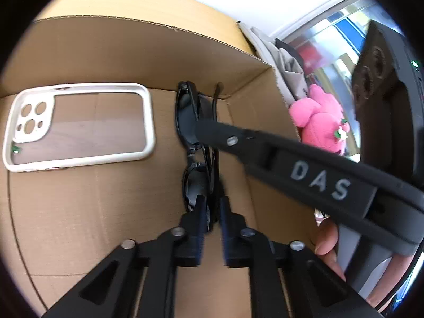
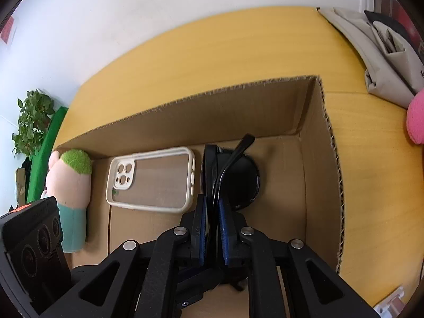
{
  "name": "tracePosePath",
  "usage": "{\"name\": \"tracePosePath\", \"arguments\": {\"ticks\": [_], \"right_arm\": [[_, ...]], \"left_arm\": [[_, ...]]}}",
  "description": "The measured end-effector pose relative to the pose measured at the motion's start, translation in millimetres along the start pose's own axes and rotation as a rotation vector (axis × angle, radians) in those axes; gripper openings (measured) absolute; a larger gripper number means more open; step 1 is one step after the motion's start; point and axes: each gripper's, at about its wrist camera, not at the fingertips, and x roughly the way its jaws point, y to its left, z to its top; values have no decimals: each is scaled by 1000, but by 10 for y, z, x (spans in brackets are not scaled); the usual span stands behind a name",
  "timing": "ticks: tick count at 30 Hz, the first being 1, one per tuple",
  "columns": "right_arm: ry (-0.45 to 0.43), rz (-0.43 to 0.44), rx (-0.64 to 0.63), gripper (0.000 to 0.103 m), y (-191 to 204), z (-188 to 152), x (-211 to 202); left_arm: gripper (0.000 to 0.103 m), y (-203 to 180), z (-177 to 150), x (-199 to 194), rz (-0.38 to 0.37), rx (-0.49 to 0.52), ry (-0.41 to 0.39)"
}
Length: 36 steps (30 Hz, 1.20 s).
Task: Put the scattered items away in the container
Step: 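Lower the sunglasses into the box and open both tools, then withdraw both tools and move the left tool toward the white earbud case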
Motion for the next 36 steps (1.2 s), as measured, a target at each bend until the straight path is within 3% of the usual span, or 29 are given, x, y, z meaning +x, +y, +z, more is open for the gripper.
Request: {"name": "tracePosePath", "arguments": {"ticks": [2,3,4,6,8,11,14,16,18,23,26,31,36], "right_arm": [[-28,0,-3,11,-2,5,-65],[-36,14,-6,20,10,11,-99],[-43,19,-9,33,23,13,-134],[-76,20,-20,48,72,10,-259],[-104,29,-32,52,124,-13,-413],[-147,55,-53,68,203,-130,-728],[-207,25,-105,79,360,-383,-1059],[-284,-25,-151,95,499,-661,-1350],[-348,-19,-172,102,595,-946,-1595],[-414,-2,-192,103,817,-1670,-1932],[-439,-20,-199,103,926,-2060,-2038],[-472,-111,-257,103,1118,-2611,-2123],[-447,-153,-268,103,1170,-2949,-2076]], "left_arm": [[42,0,-10,-79,8,2,-30],[45,-10,-14,-127,12,7,-48],[45,-25,-20,-182,14,12,-65],[45,-81,-31,-294,17,25,-89],[45,-156,-88,-474,19,52,-123],[45,-297,-235,-784,46,109,-191],[46,-442,-489,-1166,107,176,-302],[58,-518,-750,-1467,161,221,-394],[77,-563,-1067,-1741,215,256,-467],[79,-678,-1720,-2082,356,348,-549],[79,-684,-2074,-2243,400,368,-574],[79,-589,-2489,-2357,420,314,-609],[79,-480,-2784,-2460,418,292,-613]]}}
